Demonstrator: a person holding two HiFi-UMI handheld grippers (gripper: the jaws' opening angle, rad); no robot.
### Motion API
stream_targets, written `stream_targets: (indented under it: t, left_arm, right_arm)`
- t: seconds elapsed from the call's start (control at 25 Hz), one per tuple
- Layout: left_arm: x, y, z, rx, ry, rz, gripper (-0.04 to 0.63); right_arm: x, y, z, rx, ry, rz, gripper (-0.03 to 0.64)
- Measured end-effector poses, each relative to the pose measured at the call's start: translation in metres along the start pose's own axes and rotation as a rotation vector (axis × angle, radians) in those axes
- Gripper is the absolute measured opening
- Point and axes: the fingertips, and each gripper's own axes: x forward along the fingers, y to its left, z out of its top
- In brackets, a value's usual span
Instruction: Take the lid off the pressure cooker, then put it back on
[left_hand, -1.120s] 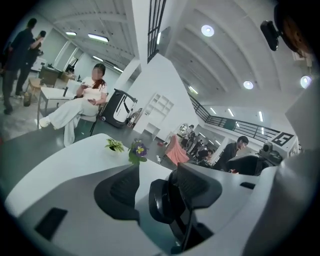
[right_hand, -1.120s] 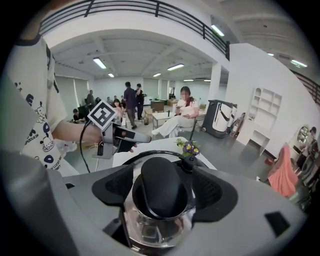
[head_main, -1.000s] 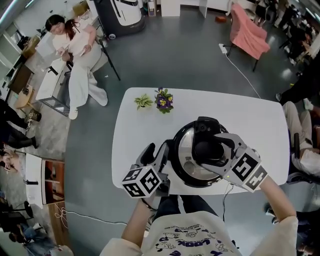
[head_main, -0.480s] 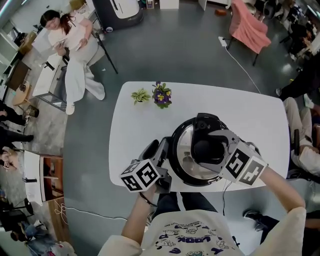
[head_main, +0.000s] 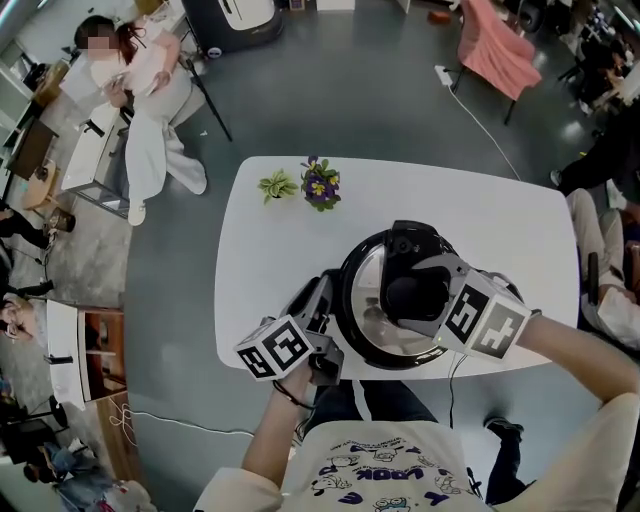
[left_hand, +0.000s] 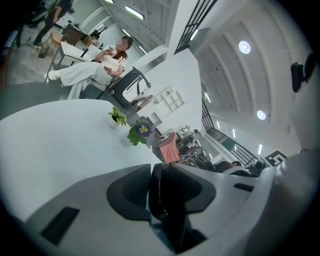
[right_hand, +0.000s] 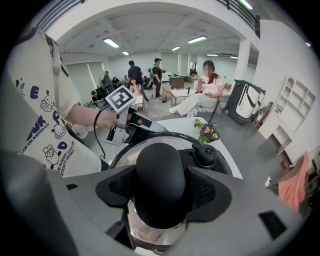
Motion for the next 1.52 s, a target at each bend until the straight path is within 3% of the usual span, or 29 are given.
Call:
stream_targets:
  t: [0.36,0.56,0.72,1.16,1.52]
  left_arm:
    - [0.0006,0.0006,-0.0015,0.016,-0.008,0.016,0.123]
    - [0.001,0.001,-0.0019,0.018,-0.027,0.027,0.123]
    - [0.0012,0.0016,-0.0019,0.022,-0.033,0.034,0.124]
    - [-0.0013,0.0008,-0.0031,0.03,-0.04,0.04,0.126]
    - [0.0001,0.0024,-0.0029,0.033,-0.039,0.04,0.126]
  right_arm:
    - [0.0014,0.0013,-0.0015,-0.014,0.079,0.031,0.308]
    - [0.0084,-0.0001,-0.0033,-0.012,0.043,0.023,0.308]
    - [0.0024,-0.0005,-0.0024,-0.002,0.082,0.013,0.308]
    - [0.0024,-0.0004,-0.0014,0.102,0.071,-0.036,0.31]
    - [0.0038,-0.0077,-0.003,0.281,0.056,-0.118,0.31]
